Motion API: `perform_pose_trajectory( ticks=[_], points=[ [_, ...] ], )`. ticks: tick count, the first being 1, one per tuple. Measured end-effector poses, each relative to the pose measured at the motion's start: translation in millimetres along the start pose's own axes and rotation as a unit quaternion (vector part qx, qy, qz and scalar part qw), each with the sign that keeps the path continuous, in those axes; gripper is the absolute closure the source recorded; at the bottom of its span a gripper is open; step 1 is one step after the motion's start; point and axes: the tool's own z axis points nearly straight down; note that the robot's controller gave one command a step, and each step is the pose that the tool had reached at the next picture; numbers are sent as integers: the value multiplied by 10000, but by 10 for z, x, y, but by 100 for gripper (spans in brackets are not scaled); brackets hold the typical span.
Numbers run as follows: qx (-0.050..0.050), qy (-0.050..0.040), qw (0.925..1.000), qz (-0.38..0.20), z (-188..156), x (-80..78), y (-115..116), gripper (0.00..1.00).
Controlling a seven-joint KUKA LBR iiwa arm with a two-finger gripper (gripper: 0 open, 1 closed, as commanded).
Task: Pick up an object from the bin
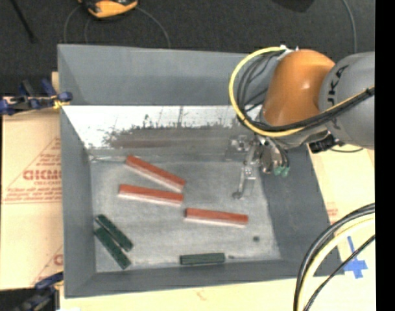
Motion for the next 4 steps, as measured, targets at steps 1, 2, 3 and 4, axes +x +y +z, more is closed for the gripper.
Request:
perform_pose_trajectory(
  ticks=[1, 2, 3, 4],
  points=[
    [15, -62, 9999, -153, 28, 100, -423, 0],
    [16, -47, 9996, 288, 33, -82, -562, 0],
    [14, -50, 9995, 310, -102, 74, -721, 0],
    [5, -51, 9983, 589, -89, 19, -843, 0]
  ],
)
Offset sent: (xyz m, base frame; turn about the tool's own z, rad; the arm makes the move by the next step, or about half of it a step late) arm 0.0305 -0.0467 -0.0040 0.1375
